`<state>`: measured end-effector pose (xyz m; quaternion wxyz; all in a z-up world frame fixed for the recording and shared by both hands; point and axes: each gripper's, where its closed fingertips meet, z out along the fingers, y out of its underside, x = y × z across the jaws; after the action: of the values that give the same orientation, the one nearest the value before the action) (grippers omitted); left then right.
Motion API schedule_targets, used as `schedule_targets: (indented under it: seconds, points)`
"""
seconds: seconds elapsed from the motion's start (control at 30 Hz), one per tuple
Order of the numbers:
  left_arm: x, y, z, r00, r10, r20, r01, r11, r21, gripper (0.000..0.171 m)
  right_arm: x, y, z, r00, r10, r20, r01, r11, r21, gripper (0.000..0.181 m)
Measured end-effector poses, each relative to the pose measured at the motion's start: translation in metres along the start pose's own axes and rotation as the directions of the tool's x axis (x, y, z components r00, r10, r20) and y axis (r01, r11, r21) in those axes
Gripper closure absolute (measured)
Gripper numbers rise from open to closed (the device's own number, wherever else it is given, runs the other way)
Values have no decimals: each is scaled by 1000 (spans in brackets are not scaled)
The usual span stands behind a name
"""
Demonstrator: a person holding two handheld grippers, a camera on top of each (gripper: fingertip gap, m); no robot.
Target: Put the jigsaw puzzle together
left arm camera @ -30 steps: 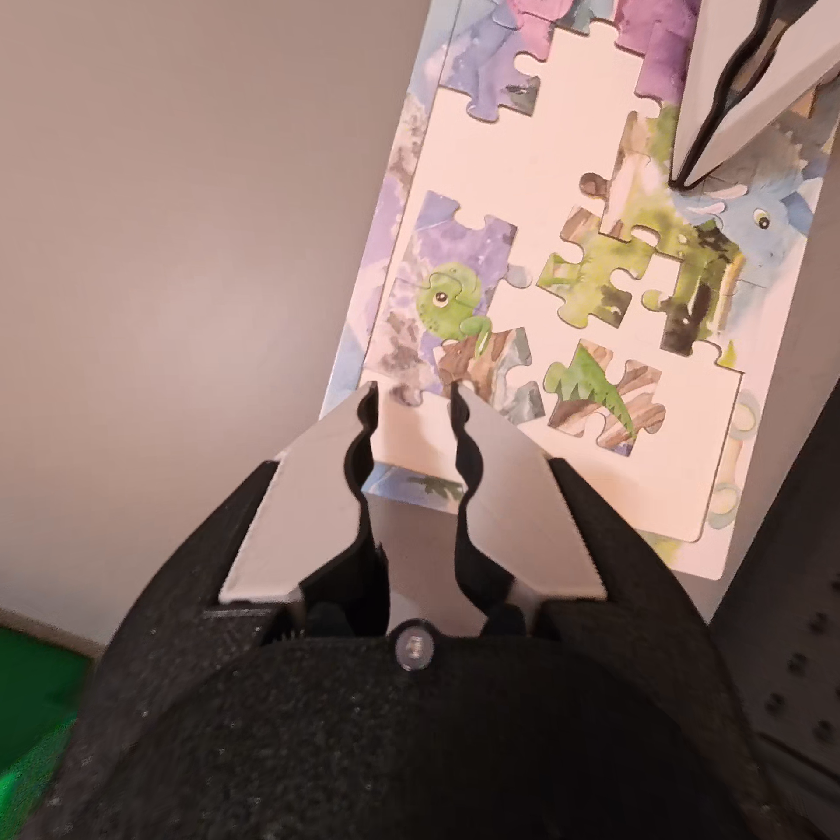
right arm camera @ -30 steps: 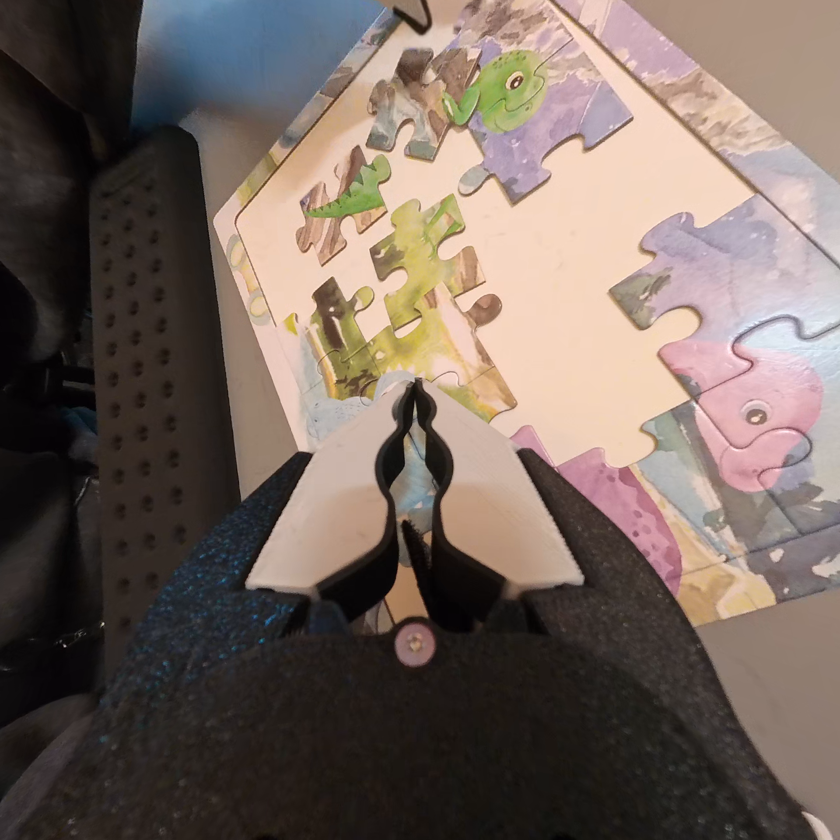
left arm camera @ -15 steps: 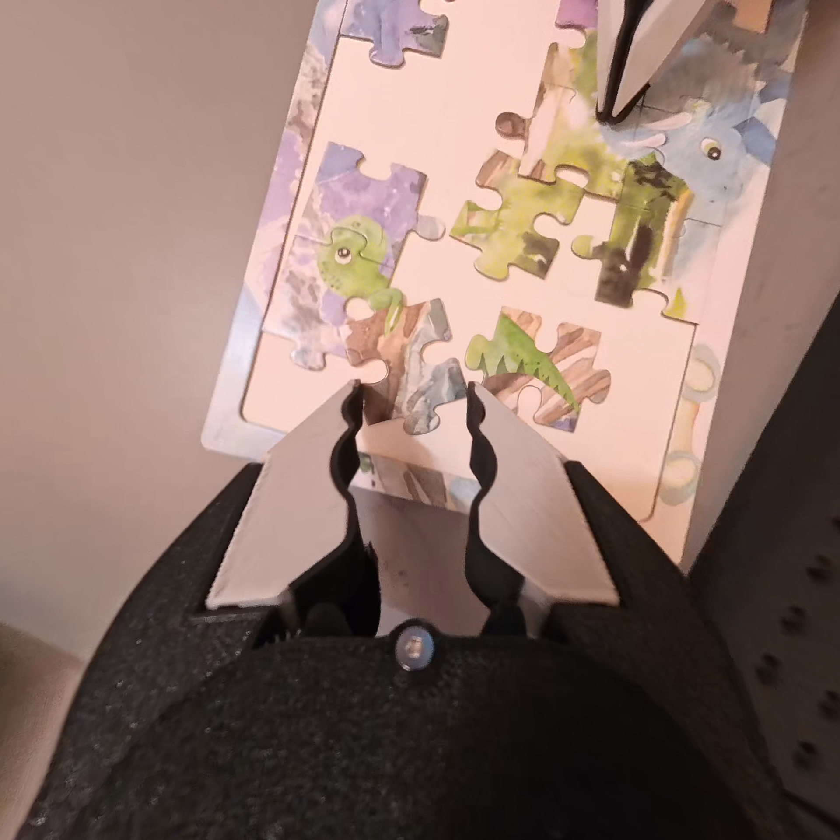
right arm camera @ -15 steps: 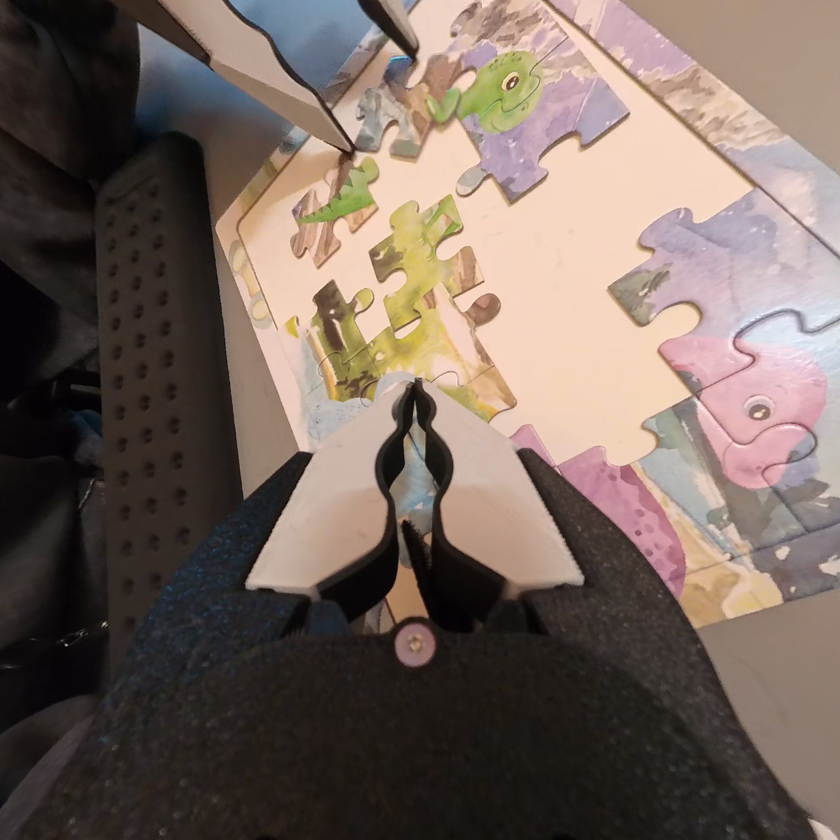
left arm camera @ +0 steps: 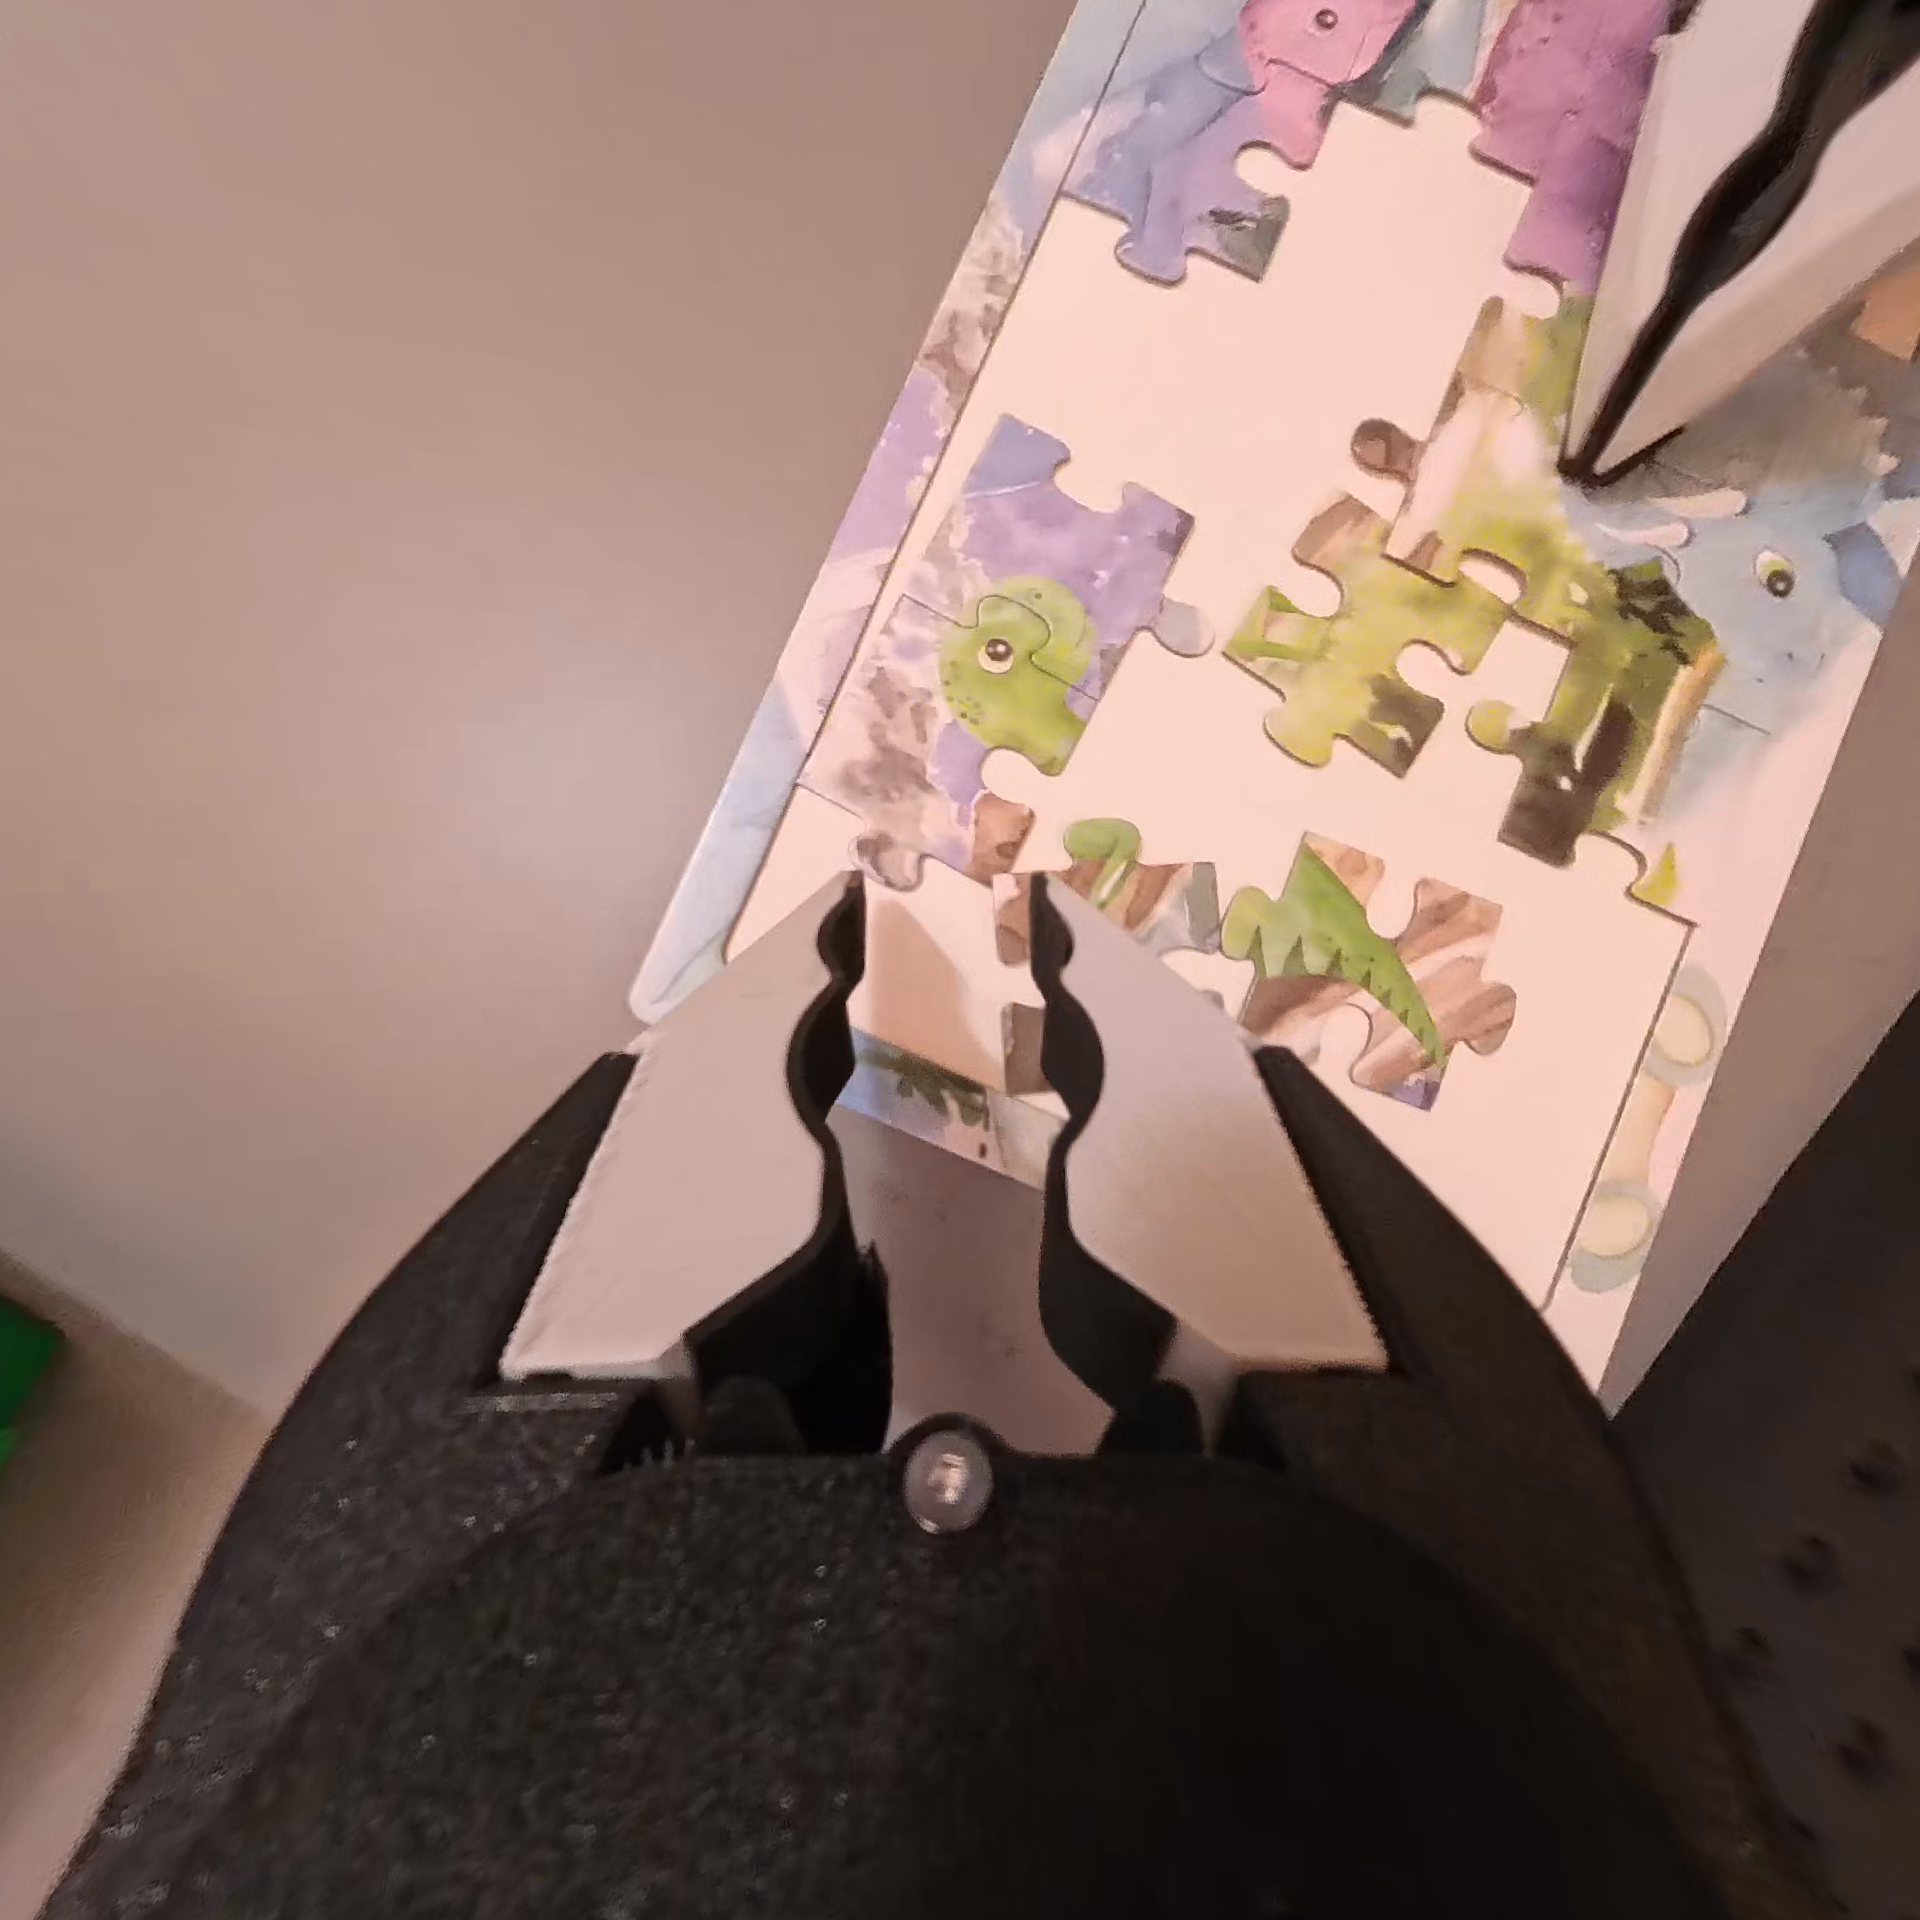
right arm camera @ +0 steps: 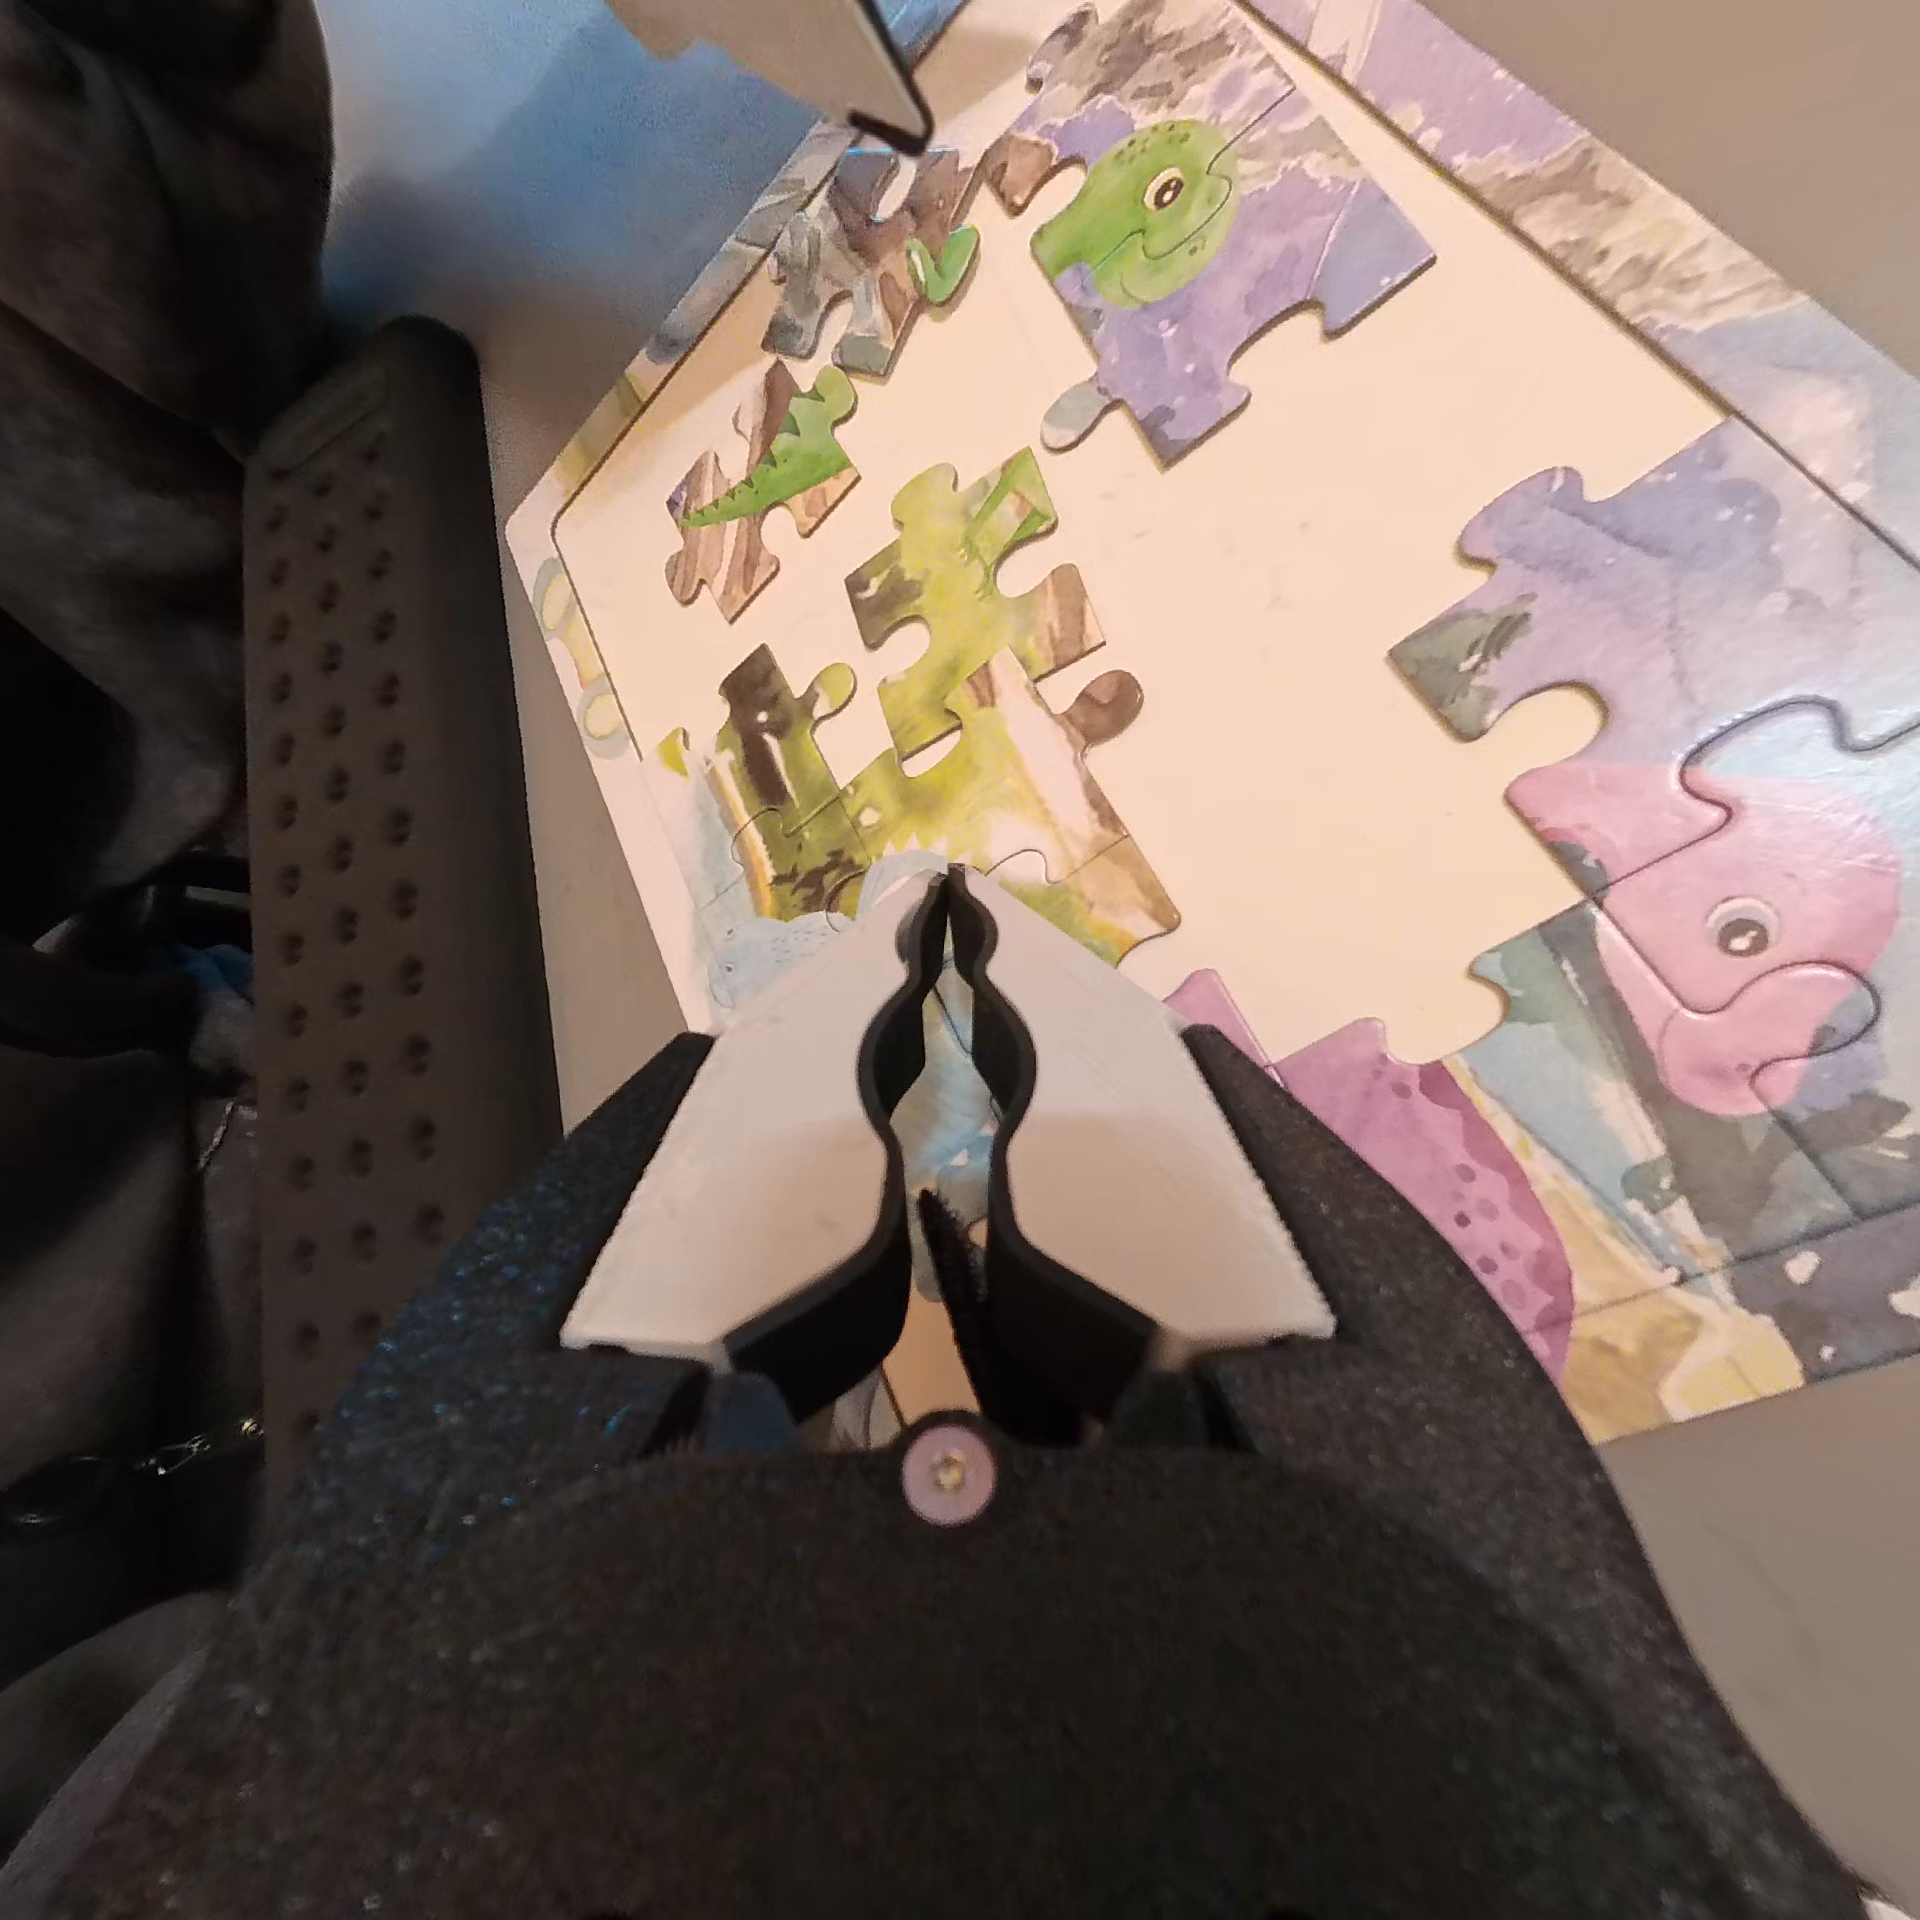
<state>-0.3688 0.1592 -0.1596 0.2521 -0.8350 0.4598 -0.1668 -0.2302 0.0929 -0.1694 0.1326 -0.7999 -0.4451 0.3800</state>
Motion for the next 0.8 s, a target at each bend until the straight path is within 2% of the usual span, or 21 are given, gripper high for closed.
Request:
schedule_targets:
  seconds: [0.1,0.27,0.47,0.53,0.63,0.7,0.8]
  points:
    - [6,-2,11,999,-13,-45,12,1000,-17,140,0,0,0,1000,0,2,0,1000,-2,181]
    - [20,-12,20,998,41,-45,-42,999,-15,132,-1,0,0,1000,-6,-3,6,1000,-8,181]
    - [11,-20,24,992,104,70,-99,993,-71,131,-1,0,0,1000,-4,-2,4,1000,-5,181]
    - [18,-23,30,994,102,37,-99,993,-64,126,-1,0,0,1000,-6,-3,6,1000,-8,181]
    - [20,-36,31,986,153,64,-151,988,-28,118,-1,1,0,1000,-5,-2,5,1000,-7,181]
    - [26,-46,33,986,161,50,-161,987,0,118,-1,1,0,1000,-5,-2,5,1000,-7,181]
    - [31,-53,40,981,189,32,-189,982,-10,112,-1,1,0,1000,-6,-2,6,1000,-6,181]
